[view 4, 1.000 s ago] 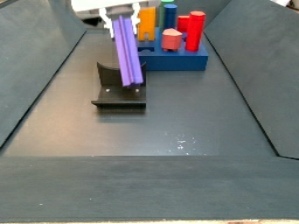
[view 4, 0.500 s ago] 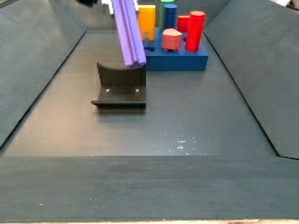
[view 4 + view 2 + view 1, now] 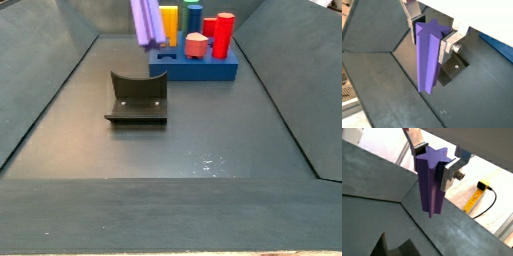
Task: Pick up the star object. Move up. Place the star object on the fixture. Regrasp the star object. Move to above the board. Insert the star object.
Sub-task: Move to above the board.
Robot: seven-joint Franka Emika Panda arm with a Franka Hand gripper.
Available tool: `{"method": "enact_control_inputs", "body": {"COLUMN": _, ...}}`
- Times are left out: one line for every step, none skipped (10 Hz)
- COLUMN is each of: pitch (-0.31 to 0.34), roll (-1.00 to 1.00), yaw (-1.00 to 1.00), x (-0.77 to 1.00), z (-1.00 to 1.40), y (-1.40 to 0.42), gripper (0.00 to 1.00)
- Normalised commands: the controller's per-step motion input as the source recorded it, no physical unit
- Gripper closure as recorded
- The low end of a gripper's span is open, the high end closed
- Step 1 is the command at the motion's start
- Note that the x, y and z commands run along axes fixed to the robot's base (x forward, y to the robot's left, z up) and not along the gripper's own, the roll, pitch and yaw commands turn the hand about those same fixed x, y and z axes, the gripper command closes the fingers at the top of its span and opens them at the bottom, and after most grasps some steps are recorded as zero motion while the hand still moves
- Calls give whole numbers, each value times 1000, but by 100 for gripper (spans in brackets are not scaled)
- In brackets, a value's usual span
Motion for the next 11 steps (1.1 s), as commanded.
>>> {"method": "enact_control_inputs", "body": {"pitch": 45, "roll": -32, "yaw": -17, "x": -9, "z": 342, "y": -9, "gripper": 100}}
{"method": "enact_control_inputs", "body": {"pitch": 62, "roll": -35, "yaw": -12, "x": -4, "z": 197, "y": -7, "gripper": 100}}
{"method": "enact_control_inputs", "body": {"pitch": -163, "roll": -1000, "yaw": -198, "x": -583, "z": 361, "y": -1000, "gripper": 100}}
{"method": "enact_control_inputs", "body": {"pitch": -169, "roll": -1000, "yaw": -196, "x": -586, "z": 354, "y": -1000, "gripper": 100}}
{"method": "enact_control_inputs", "body": {"pitch": -180, "roll": -1000, "yaw": -207, "x": -651, "z": 374, "y": -1000, "gripper": 100}}
{"method": "enact_control_inputs", "body": {"pitch": -179, "roll": -1000, "yaw": -212, "x": -656, "z": 356, "y": -1000, "gripper": 100}}
{"method": "enact_control_inputs", "body": {"pitch": -167, "roll": -1000, "yaw": -232, "x": -668, "z": 361, "y": -1000, "gripper": 100}}
{"method": "enact_control_inputs", "body": {"pitch": -158, "roll": -1000, "yaw": -238, "x": -675, "z": 362, "y": -1000, "gripper": 100}}
{"method": "enact_control_inputs", "body": {"pitch": -143, "roll": -1000, "yaw": -248, "x": -669, "z": 341, "y": -934, "gripper": 100}}
{"method": "enact_control_inputs", "body": {"pitch": -134, "roll": -1000, "yaw": -251, "x": -550, "z": 270, "y": -748, "gripper": 100}}
{"method": "enact_control_inputs", "body": {"pitch": -117, "roll": -1000, "yaw": -251, "x": -262, "z": 104, "y": -283, "gripper": 100}}
